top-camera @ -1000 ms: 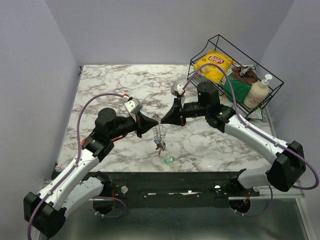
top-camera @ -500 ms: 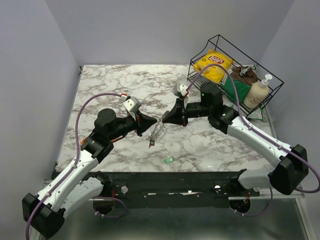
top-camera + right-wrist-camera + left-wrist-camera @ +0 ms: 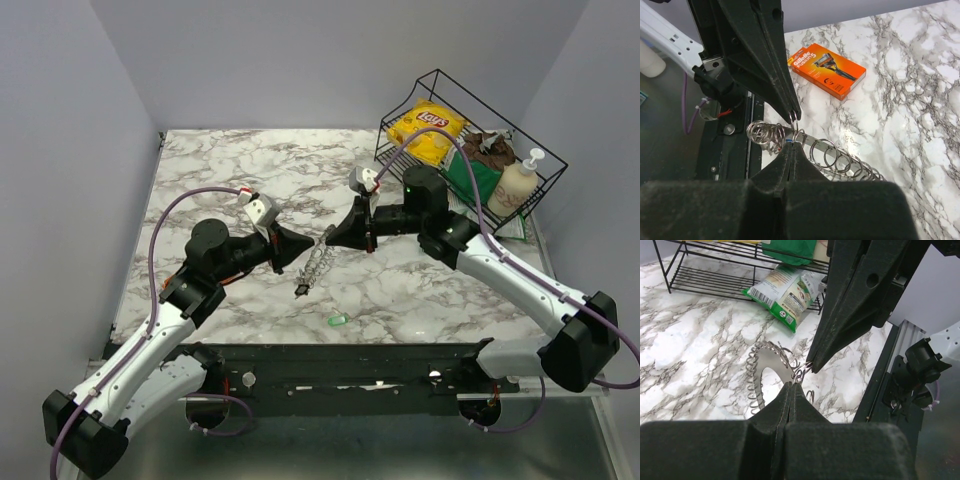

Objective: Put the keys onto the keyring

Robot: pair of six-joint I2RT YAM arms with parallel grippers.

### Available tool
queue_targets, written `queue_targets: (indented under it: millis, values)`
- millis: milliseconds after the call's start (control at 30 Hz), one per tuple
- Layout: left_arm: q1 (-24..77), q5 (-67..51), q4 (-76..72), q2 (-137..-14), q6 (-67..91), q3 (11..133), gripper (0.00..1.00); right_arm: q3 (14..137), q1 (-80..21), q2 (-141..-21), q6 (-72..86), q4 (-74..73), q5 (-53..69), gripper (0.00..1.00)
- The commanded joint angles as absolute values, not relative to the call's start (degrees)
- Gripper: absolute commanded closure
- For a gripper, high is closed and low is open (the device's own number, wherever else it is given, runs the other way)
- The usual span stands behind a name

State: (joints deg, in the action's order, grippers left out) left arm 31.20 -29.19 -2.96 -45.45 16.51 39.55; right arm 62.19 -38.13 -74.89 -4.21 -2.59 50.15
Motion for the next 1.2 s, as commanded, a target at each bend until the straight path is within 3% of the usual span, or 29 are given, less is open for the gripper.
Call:
queue_targets:
  millis: [0,233,367,667,900,1167]
  values:
    - [30.9,-33.0,-7.2,-44.3,15.6,39.3,1.0,63.0,-37.9,-75.8,-1.9,-1.5,48.8,0.99]
    - [30.9,-34.6,-8.6,-45.4,16.3,39.0,1.0,64.2,-38.0,-77.9,-0.4,-1.2,49.5,0.96]
    - [30.8,-33.8,-8.9,-45.2,16.4,38.8,1.0,63.8,-38.0,-77.5,-0.3,-1.4,48.3,0.78]
    - [30.9,-31.4,-6.7,-44.1,15.1,38.9,1.0,61.8,-38.0,-74.7,-0.2,-1.1,38.5,0.47]
    - [30.8,-30.7,-5.9,-43.9,14.7,39.0,1.0,60.0,-38.0,-72.6,-0.2,-0.4,33.7,0.16]
    - [30.9,-29.3,-5.7,-43.7,14.5,38.9,1.0,57.9,-38.0,-70.8,-0.4,1.5,32.9,0.02]
